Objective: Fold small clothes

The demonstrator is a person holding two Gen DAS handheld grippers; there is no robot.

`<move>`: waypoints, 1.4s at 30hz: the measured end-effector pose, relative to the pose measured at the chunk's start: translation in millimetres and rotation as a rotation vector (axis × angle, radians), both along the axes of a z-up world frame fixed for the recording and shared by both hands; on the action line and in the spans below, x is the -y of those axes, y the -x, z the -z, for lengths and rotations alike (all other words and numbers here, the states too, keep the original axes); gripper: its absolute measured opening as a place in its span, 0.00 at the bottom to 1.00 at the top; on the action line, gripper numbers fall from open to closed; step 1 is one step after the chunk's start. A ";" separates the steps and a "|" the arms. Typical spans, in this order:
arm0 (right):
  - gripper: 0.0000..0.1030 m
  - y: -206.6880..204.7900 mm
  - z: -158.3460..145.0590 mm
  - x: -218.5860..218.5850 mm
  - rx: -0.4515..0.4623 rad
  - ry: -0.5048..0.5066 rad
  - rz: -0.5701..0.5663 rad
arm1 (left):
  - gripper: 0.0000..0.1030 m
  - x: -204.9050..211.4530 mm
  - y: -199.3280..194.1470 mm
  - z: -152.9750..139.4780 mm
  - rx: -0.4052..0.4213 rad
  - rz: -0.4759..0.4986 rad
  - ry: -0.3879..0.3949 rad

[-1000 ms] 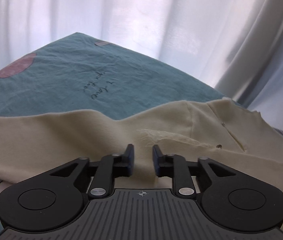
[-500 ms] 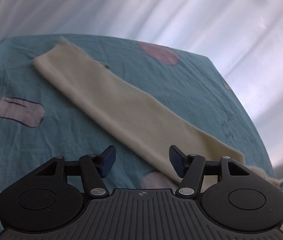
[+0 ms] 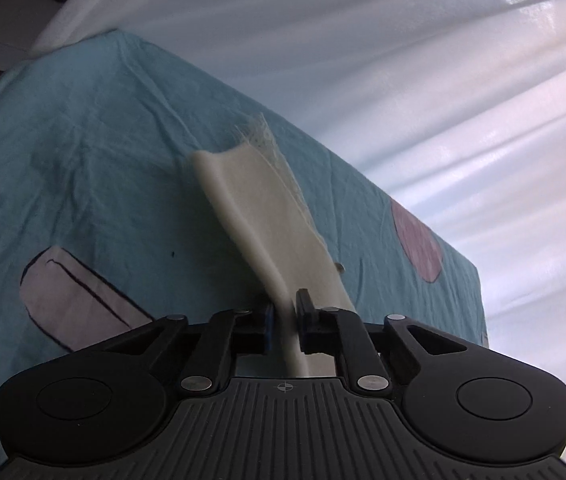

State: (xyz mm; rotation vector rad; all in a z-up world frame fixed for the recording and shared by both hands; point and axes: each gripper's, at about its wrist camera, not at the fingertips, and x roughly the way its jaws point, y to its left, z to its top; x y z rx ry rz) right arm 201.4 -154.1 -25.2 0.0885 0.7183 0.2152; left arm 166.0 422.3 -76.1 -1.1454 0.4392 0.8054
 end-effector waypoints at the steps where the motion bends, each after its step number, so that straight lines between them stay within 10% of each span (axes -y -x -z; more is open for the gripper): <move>1: 0.35 -0.1 -0.2 0.1 0.001 -0.001 0.001 | 0.10 -2.4 -0.5 0.9 0.009 -0.010 0.003; 7: 0.35 2.0 -0.9 5.9 -0.001 -0.019 0.018 | 0.08 23.1 -15.1 -31.8 -0.017 0.084 -0.185; 15: 0.35 6.3 -7.8 18.0 0.012 -0.058 0.050 | 0.08 204.9 -66.7 -135.8 0.248 0.680 -0.671; 19: 0.35 11.1 -14.6 24.0 0.027 -0.088 0.048 | 0.13 308.0 -88.9 -128.6 0.304 0.994 -0.750; 22: 0.35 14.1 -16.4 29.1 0.030 -0.096 0.052 | 0.43 368.4 -103.4 -92.6 0.185 1.252 -0.750; 24: 0.35 14.4 -16.0 33.6 0.024 -0.105 0.060 | 0.42 388.1 -100.6 -70.7 0.099 1.341 -0.749; 31: 0.36 -6.6 -12.5 37.1 -0.046 -0.224 0.003 | 0.59 336.3 -73.4 -58.2 0.012 1.185 -0.659; 42: 0.35 -101.8 29.0 0.3 -0.230 -0.462 -0.003 | 0.55 269.2 -70.1 -42.6 -0.135 0.977 -0.557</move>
